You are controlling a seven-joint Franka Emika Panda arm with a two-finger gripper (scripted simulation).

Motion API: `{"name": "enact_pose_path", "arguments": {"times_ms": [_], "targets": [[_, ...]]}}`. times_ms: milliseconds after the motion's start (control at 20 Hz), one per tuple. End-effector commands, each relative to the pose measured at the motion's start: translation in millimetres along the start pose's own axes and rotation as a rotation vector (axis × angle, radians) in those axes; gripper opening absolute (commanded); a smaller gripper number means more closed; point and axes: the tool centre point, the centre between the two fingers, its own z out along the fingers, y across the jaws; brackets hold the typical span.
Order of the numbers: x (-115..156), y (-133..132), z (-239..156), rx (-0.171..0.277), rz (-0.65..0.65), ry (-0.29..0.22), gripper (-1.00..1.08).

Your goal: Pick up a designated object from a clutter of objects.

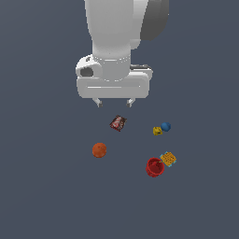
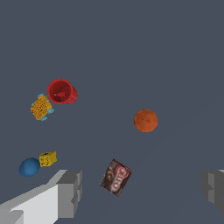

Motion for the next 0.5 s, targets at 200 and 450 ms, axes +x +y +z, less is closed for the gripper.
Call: {"name": "enact_pose_path", "arguments": {"times_ms": [200,450], "targets": [[21.8,-17.6,22.3,-0.007,-0.001,-0.006,1.0],[45.5,-40.6,51.7,-0.014,-0.003,-0.012,1.0]]}}
